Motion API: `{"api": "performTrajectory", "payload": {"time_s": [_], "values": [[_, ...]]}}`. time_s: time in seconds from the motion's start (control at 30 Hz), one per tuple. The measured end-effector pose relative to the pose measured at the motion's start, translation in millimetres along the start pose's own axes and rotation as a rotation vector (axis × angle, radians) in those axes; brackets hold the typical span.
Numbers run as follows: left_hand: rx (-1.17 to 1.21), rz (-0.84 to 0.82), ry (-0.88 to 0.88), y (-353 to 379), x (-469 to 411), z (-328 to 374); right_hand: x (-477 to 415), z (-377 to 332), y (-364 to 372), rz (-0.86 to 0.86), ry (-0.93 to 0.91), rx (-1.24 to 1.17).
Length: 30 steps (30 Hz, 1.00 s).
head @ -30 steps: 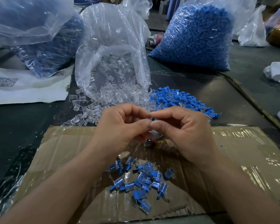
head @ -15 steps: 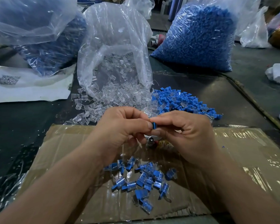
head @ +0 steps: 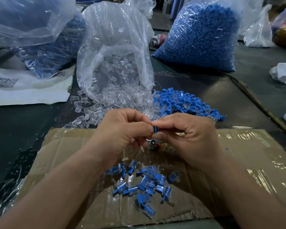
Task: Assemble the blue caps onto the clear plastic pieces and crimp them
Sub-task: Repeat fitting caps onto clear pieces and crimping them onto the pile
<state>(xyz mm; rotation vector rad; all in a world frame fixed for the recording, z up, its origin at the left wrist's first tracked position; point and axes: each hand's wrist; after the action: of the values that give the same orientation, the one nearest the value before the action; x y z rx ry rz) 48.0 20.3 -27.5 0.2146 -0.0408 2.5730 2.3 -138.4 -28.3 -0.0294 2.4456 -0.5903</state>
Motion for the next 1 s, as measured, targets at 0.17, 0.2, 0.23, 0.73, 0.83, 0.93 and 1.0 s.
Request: {"api": "performTrajectory", "payload": {"time_s": [0.17, 0.2, 0.23, 0.73, 0.83, 0.93, 1.0], "values": [[0.035, 0.025, 0.005, 0.5, 0.9, 2.4, -2.3, -3.3, -25.2, -0.104, 0.317, 0.012], [0.050, 0.040, 0.005, 0.3, 0.8, 2.8, -2.2, -2.2, -33.7, -0.138, 0.399, 0.065], [0.058, 0.055, 0.008, -0.1, 0.8, 3.2, -2.1, -1.0, -42.1, -0.185, 0.477, 0.133], [0.114, 0.130, -0.003, -2.3, -0.8, 3.9, -0.5, 5.1, -48.6, -0.559, 0.648, 0.629], [0.113, 0.128, 0.004, -2.3, -0.4, 4.4, -1.4, 5.7, -38.1, -0.482, 0.535, 0.771], [0.123, 0.135, 0.009, -2.5, -1.1, 4.3, -1.6, 8.3, -31.5, -0.435, 0.475, 0.854], [0.133, 0.136, 0.009, -2.6, -1.9, 3.8, 0.3, 10.8, -32.3, -0.420, 0.475, 0.850]]}}
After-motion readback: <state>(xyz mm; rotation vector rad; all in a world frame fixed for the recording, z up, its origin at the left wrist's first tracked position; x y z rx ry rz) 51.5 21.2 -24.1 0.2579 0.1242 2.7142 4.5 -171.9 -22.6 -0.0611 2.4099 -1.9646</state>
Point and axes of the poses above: each hand's wrist, its own x-axis away from the middle knuckle, its own y-axis out of the palm, z = x × y, and after that the axes turned 11 degrees about -x, right-handed
